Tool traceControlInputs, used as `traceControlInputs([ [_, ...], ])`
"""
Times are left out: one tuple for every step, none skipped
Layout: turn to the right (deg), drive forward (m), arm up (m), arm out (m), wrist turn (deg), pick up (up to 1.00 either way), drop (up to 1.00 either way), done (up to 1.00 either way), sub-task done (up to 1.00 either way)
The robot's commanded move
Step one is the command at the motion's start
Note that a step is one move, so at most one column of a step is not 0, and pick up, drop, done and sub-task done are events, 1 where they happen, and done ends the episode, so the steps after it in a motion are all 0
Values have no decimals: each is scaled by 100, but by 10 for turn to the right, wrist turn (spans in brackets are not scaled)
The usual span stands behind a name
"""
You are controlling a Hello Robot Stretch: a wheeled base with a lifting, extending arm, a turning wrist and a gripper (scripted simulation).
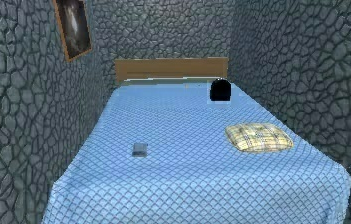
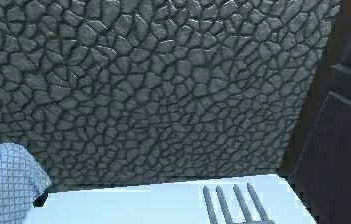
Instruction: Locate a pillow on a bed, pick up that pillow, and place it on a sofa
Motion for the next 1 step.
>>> traceControlInputs([
  [0,30,0,0,0,0,0,0,0],
])
